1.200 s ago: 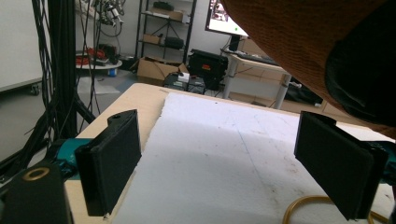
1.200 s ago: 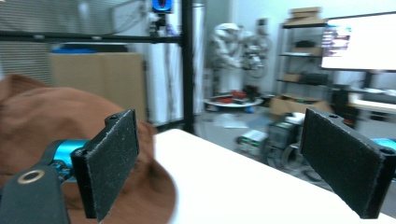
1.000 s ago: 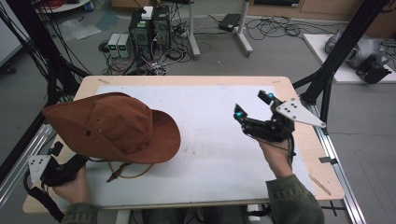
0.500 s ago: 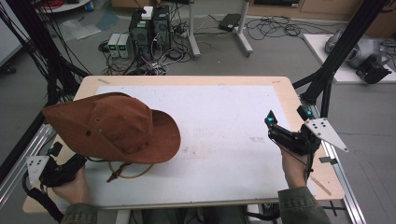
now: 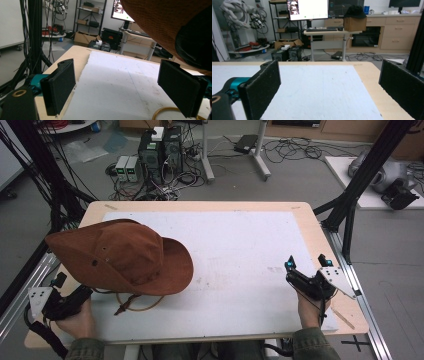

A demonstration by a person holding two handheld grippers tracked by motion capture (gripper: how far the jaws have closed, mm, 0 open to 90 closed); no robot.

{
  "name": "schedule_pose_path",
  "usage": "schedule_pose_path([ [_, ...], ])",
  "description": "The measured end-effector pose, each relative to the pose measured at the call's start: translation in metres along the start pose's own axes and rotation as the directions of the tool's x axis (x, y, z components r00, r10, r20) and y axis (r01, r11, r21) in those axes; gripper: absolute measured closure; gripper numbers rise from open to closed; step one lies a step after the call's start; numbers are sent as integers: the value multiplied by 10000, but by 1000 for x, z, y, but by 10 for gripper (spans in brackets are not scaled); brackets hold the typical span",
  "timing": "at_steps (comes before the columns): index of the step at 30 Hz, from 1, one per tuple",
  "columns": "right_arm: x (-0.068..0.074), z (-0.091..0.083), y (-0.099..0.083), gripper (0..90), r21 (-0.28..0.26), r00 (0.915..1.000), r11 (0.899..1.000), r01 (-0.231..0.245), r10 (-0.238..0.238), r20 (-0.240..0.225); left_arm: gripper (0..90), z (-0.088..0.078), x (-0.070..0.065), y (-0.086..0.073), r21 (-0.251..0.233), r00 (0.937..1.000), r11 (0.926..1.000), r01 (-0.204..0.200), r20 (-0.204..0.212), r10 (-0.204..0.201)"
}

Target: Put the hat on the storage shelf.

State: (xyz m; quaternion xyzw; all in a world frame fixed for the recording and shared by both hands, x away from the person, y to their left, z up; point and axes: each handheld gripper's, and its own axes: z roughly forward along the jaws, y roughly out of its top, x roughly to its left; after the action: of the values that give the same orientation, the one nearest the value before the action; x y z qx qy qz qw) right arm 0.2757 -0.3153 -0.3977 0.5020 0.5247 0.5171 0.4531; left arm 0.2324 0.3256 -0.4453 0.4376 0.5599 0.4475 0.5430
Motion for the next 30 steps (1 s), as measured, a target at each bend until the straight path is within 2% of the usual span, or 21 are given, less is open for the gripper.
schedule_pose_path([
  [3,-3,2,-8,31,190,9999,9998,-36,34,113,150,0,-1,0,-10,10000,10000,-14,12,14],
  [7,-6,1,-13,31,52,9989,9997,-239,237,401,150,0,-1,0,-16,10000,10000,-53,4,53],
  [10,-8,3,-18,31,269,9986,9992,-284,272,451,150,0,-2,0,11,10000,10000,-73,37,73],
  [21,-5,6,-26,31,430,9992,9991,-70,53,407,150,0,-1,0,-1,9999,9999,-103,20,103],
  [30,-6,5,-29,32,481,9992,9988,-103,84,394,150,-1,-3,0,-78,10000,9999,-82,52,82],
])
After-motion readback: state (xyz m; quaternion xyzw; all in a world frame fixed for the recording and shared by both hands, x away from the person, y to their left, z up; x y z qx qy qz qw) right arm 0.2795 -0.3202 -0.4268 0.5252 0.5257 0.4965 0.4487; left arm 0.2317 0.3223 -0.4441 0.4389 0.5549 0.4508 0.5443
